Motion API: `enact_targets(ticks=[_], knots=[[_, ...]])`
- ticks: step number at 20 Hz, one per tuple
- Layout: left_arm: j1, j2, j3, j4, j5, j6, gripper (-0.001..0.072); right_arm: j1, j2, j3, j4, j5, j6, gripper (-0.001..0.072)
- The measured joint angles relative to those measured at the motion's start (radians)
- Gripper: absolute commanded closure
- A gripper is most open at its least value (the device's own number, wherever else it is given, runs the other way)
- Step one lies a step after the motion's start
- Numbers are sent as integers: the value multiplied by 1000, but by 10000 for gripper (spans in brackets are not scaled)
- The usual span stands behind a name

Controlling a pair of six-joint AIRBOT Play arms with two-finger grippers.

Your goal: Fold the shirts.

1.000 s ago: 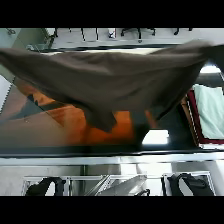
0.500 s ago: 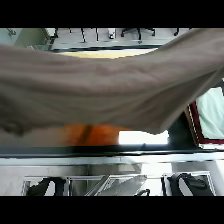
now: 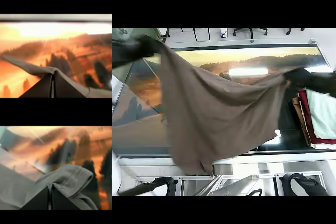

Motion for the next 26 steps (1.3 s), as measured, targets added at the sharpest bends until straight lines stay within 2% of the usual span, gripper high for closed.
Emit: enact_targets(ticks=[3, 6, 7, 8, 9, 10, 13, 16, 18, 19, 20, 21, 22, 26], knots=[[-32, -293, 116, 12, -15, 0, 696, 8, -185, -103, 0, 159, -11, 684], [-43, -499, 228, 18, 11, -13, 696, 11, -359, -119, 4, 268, -16, 671], [-44, -541, 250, 18, 19, -16, 691, 10, -406, -113, 4, 290, -17, 572], [-43, -566, 261, 19, 34, -16, 497, 5, -443, -103, 4, 303, -18, 337], [-39, -582, 267, 21, 53, -19, 160, -3, -466, -92, 4, 308, -18, 236], [-30, -584, 271, 21, 70, -21, 77, -19, -481, -74, 3, 307, -21, 236], [27, -545, 283, 22, 192, -35, 77, -107, -474, -13, -19, 199, -21, 253], [119, -456, 264, 23, 394, -34, 77, -238, -422, 12, -80, 0, -62, 461], [183, -377, 172, 24, 526, -23, 77, -316, -379, -23, -137, -142, -109, 481], [219, -322, 89, 10, 575, -16, 77, -346, -360, -51, -169, -199, -135, 475], [254, -264, -15, -2, 600, -11, 77, -374, -342, -86, -198, -244, -162, 386], [283, -209, -122, -13, 611, -7, 77, -394, -327, -117, -219, -274, -182, 185], [311, -150, -245, -26, 617, 2, 77, -410, -316, -146, -237, -292, -202, 152], [371, 20, -668, -52, 568, 56, 77, -441, -309, -200, -274, -354, -239, 152]])
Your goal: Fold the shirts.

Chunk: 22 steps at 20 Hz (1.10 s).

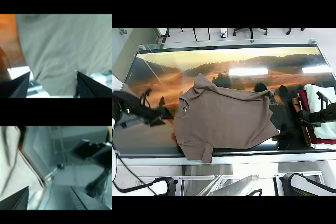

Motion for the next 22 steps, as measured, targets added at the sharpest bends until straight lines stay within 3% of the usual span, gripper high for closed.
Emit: enact_targets(ticks=[7, 10, 13, 14, 15, 22], knots=[[20, 92, -352, -27, -167, 51, 79, -9, -9, -19, -18, -74, -33, 153], [10, 95, -383, -38, -237, 59, 247, -9, -24, -29, -18, -88, -37, 152], [-27, 61, -375, -54, -266, 59, 250, -9, -47, -45, -13, -92, -40, 152], [-47, 44, -367, -60, -264, 59, 408, -9, -56, -48, -10, -94, -41, 153], [-65, 27, -359, -60, -269, 59, 684, -9, -66, -50, -10, -95, -43, 153], [-129, -47, -278, -45, -270, 58, 695, 36, -156, -56, -6, -82, -43, 153]])
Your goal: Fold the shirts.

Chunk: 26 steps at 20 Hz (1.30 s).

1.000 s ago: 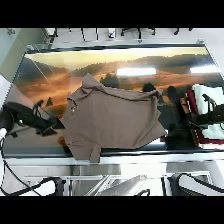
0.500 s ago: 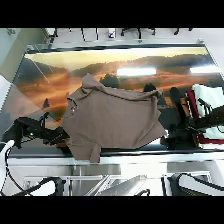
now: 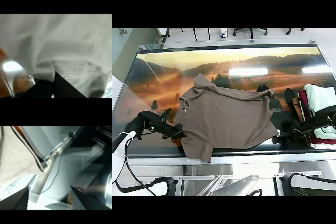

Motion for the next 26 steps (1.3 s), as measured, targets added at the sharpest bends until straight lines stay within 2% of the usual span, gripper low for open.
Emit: enact_targets(ticks=[6, 9, 10, 14, 15, 16, 19, 23, 26], knots=[[-3, 11, 48, 1, 13, 0, 695, 126, -107, 3, 90, 34, -25, 162], [-3, 13, 56, -1, 15, -1, 696, 190, -167, 2, 118, 23, -46, 500], [-3, 13, 58, -2, 17, -1, 696, 211, -182, 1, 118, 16, -54, 681], [-5, 23, 103, -12, 45, -3, 697, 257, -192, 24, 151, 10, -76, 685], [-6, 40, 132, -19, 56, -3, 697, 262, -173, 46, 174, 53, -80, 685], [-6, 71, 171, -30, 69, -3, 697, 261, -140, 82, 189, 85, -82, 685], [-7, 227, 345, -77, 61, -16, 697, 256, 35, 266, 289, 10, -57, 686], [-6, 506, 662, -114, -88, -82, 697, 235, 330, 628, 338, 19, -16, 686], [-7, 670, 901, -75, -222, -154, 697, 212, 513, 872, 325, 107, -3, 686]])
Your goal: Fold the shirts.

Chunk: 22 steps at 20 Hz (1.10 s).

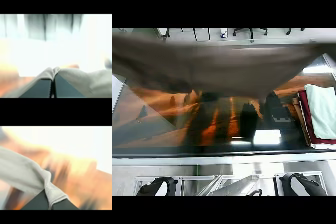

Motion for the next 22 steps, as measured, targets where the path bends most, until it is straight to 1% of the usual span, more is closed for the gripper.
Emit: enact_targets(ticks=[2, 4, 6, 9, 11, 13, 16, 17, 19, 22], knots=[[0, 71, 146, 68, -47, -37, 698, -11, 98, 118, -31, 74, 4, 686], [0, 104, 256, 146, -50, -75, 697, -18, 170, 192, -67, 159, 6, 685], [0, 105, 335, 207, 1, -103, 697, -21, 209, 228, -90, 209, 6, 686], [0, 64, 369, 253, 112, -127, 697, -23, 201, 248, -114, 219, 11, 686], [0, 31, 319, 265, 162, -135, 697, -23, 158, 240, -112, 177, 33, 686], [0, -10, 230, 272, 190, -139, 697, -14, 96, 185, -76, 114, 48, 686], [-3, -100, 52, 272, 225, -138, 697, 44, -6, -17, -47, 81, 56, 686], [-8, -137, -15, 272, 228, -133, 697, 69, -39, -100, -42, 96, 51, 686], [-28, -223, -166, 271, 214, -98, 697, 121, -120, -274, -31, 171, 31, 685], [-57, -391, -369, 264, 108, -43, 696, 175, -294, -468, -25, 331, 11, 686]])
